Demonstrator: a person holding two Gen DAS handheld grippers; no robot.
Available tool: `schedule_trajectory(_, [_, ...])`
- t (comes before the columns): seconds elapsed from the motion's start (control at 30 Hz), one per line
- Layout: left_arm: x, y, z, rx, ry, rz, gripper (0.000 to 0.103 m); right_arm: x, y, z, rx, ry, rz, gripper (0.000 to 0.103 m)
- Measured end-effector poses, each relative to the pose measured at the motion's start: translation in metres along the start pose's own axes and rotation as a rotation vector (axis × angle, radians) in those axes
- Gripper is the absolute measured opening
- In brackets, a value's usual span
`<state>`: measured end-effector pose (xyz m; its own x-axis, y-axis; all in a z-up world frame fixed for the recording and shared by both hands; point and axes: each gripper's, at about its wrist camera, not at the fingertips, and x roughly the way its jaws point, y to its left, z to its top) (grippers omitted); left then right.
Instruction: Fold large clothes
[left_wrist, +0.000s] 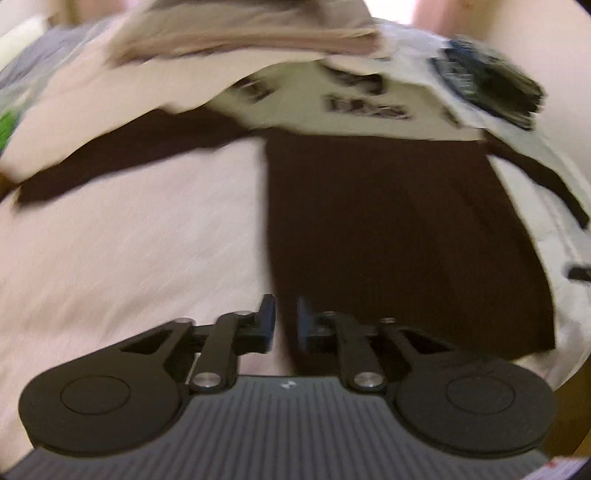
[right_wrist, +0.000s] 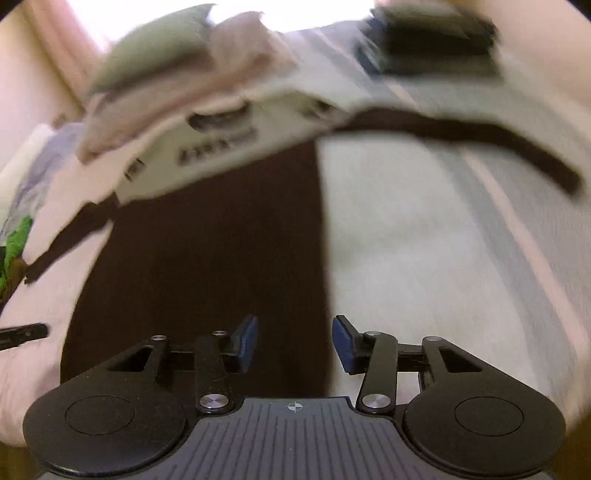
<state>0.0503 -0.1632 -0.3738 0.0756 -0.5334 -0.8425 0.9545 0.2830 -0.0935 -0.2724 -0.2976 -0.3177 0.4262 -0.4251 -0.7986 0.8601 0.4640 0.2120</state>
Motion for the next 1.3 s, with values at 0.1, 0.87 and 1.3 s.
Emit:
schedule_trajectory(0.1, [0.038,-0.025,0.004,0.045,0.023,-0.021,0.023,0.047,0.022,-0.006,-0.087,0.055,-0.076,0.042])
schedule_trajectory(0.87, [-0.142,-0.061,0.053,0.082,0.083,0.082,0.046,-0.151,0.041,0.028,0.101,0.113,-0.056,0.061])
schedule_trajectory(1.3, [-0.231,-0.108,0.031,0.048,0.066,0.126,0.062,-0.222,0.051,0.017,0.008,0.112,0.011,0.071])
